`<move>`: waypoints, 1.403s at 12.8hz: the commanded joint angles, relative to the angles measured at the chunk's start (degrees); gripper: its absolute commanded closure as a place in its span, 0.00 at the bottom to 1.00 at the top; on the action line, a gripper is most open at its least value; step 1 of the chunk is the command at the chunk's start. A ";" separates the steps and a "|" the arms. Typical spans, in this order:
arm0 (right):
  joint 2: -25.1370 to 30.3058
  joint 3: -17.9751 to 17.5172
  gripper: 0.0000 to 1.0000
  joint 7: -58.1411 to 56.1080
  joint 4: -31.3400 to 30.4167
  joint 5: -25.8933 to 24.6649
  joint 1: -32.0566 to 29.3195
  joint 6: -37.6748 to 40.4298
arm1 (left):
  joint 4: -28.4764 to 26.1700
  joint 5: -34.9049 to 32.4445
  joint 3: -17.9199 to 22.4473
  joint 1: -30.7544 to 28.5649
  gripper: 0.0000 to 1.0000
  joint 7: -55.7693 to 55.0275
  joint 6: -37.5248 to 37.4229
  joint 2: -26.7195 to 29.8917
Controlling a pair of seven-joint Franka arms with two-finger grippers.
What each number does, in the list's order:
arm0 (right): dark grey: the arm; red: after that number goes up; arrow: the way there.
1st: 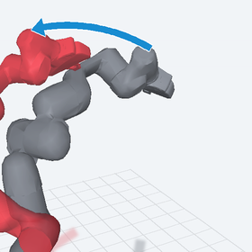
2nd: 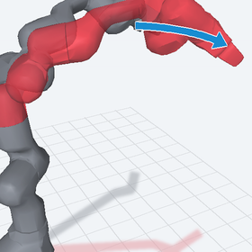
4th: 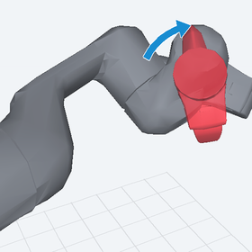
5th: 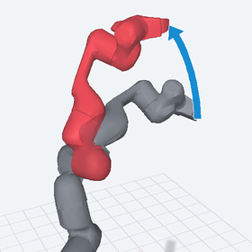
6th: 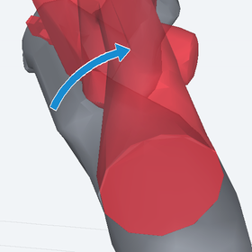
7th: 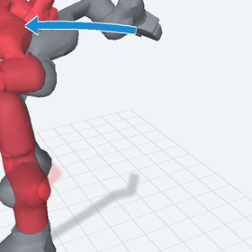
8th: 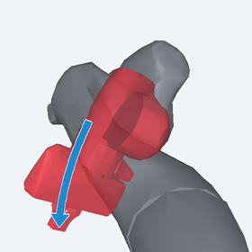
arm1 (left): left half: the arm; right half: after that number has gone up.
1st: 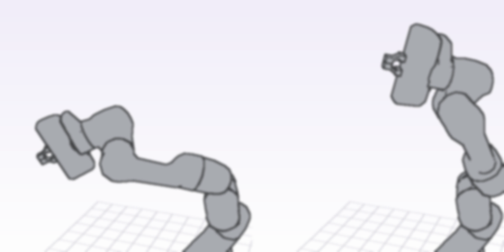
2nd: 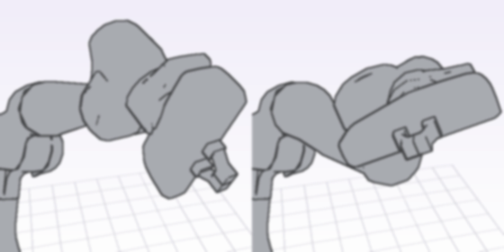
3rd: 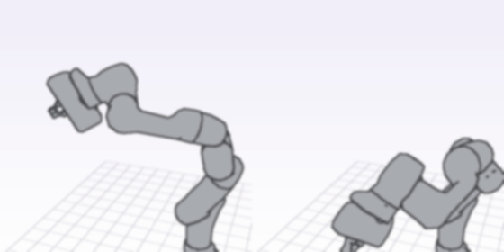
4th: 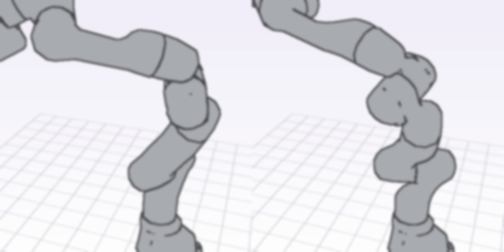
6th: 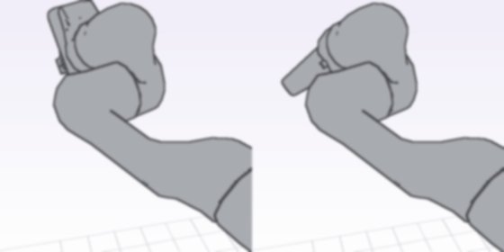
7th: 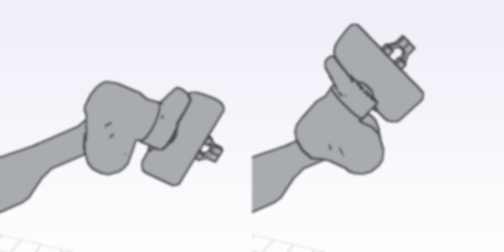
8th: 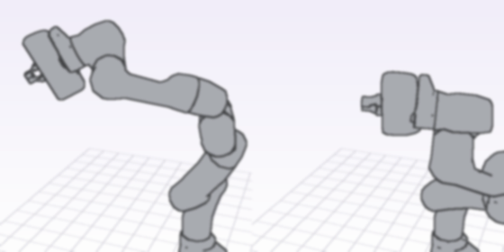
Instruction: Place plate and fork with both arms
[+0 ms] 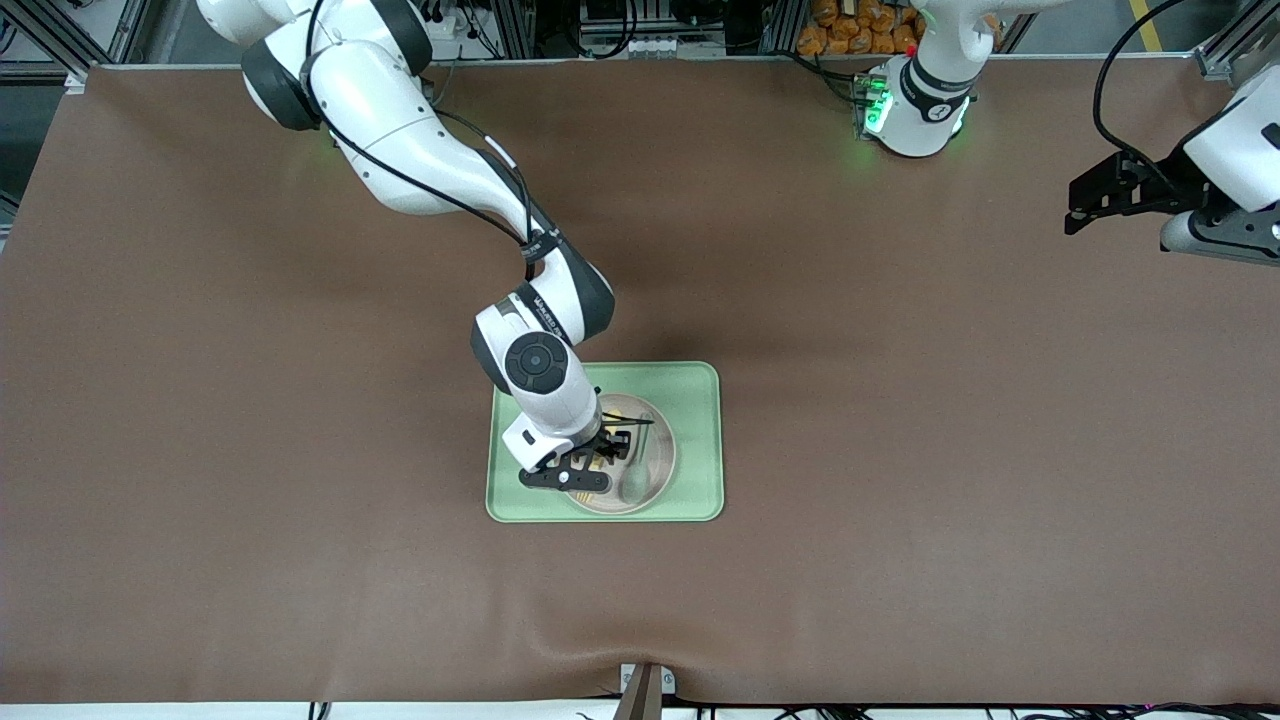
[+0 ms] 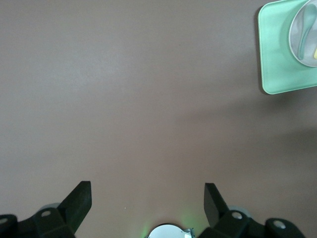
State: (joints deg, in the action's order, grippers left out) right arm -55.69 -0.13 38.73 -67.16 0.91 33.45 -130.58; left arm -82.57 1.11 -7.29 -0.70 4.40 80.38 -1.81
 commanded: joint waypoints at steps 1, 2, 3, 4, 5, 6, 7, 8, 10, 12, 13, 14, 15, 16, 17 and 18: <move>-2.14 0.39 0.42 2.48 2.39 -0.65 0.56 -0.37 | -0.84 -0.23 -0.27 -0.44 0.00 0.78 1.97 1.02; -2.23 0.39 0.43 2.93 2.39 -0.65 1.08 -0.38 | -0.93 -0.32 -0.27 -0.35 0.00 0.78 1.88 1.02; -2.32 0.39 0.45 3.28 2.39 -0.65 1.18 -0.38 | -0.84 -0.32 -0.27 -0.35 0.00 0.52 1.88 0.93; -2.41 0.39 0.46 3.81 2.39 -0.65 1.26 -0.47 | -0.93 -0.23 -0.36 -0.35 0.00 0.69 1.88 0.93; -2.58 0.39 0.47 3.90 2.39 -0.65 1.26 -0.47 | -0.93 -0.23 -0.44 -0.27 0.00 0.87 1.79 0.76; -2.58 0.39 0.50 3.90 2.39 -0.65 1.35 -0.47 | -0.93 -0.23 -0.62 -0.26 0.00 0.78 1.79 0.84; -2.58 0.39 0.51 3.90 2.39 -0.74 1.35 -0.38 | -0.84 -0.23 -0.88 -0.18 0.00 0.26 1.79 0.93; -2.67 0.48 0.52 3.90 2.30 -0.74 1.35 -0.47 | -0.93 -0.23 -0.97 0.08 0.00 0.08 1.79 0.93; -3.02 0.48 0.64 3.90 2.39 -1.00 1.26 -0.47 | -0.84 -0.23 -0.97 0.09 0.00 -0.01 1.79 0.67; -3.02 0.48 0.84 3.81 2.30 -1.18 1.26 -0.38 | -0.84 -0.23 -1.23 0.26 0.00 -0.10 1.79 0.84; -3.02 0.39 0.91 3.73 2.39 -1.53 1.26 -0.20 | -0.84 -0.23 -1.76 0.09 0.00 -0.10 1.79 0.93; -2.94 0.39 1.00 3.73 2.47 -1.53 1.18 -0.03 | -0.84 -0.23 -1.94 0.17 0.00 -0.10 1.79 0.93; -2.67 0.39 1.00 3.81 2.47 -1.44 1.09 0.23 | -0.84 -0.32 -2.29 0.26 0.00 -0.18 1.79 0.93; -2.50 0.39 1.00 3.81 2.47 -1.44 1.00 0.41 | -0.84 -0.32 -2.47 0.18 0.00 -0.18 1.79 0.84; -2.32 0.39 1.00 3.90 2.56 -1.36 0.91 0.59 | -0.84 -0.32 -2.55 0.09 0.00 -0.18 1.79 0.84; -1.89 0.31 1.00 3.99 2.65 -1.27 0.83 1.11 | -0.84 -0.23 -2.55 -0.09 0.00 -0.18 1.79 0.84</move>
State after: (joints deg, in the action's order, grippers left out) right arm -57.22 0.18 41.33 -66.53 0.49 34.34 -130.89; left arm -82.71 1.11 -9.48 -0.36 4.39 81.55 -1.81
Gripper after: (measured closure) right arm 0.912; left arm 0.000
